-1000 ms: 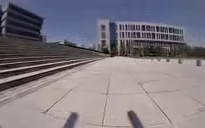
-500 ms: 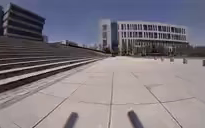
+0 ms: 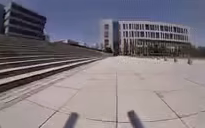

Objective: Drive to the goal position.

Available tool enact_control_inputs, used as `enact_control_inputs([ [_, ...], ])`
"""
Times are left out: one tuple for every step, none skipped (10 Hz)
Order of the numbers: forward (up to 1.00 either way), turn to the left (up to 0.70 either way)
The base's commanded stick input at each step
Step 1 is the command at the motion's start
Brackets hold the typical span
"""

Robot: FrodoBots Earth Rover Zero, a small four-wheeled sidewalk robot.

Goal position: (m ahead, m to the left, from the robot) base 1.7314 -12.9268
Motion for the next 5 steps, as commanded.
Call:
enact_control_inputs([
  [0.70,-0.16],
  [0.70,-0.27],
  [0.70,-0.27],
  [0.70,-0.27],
  [0.70,-0.27],
])
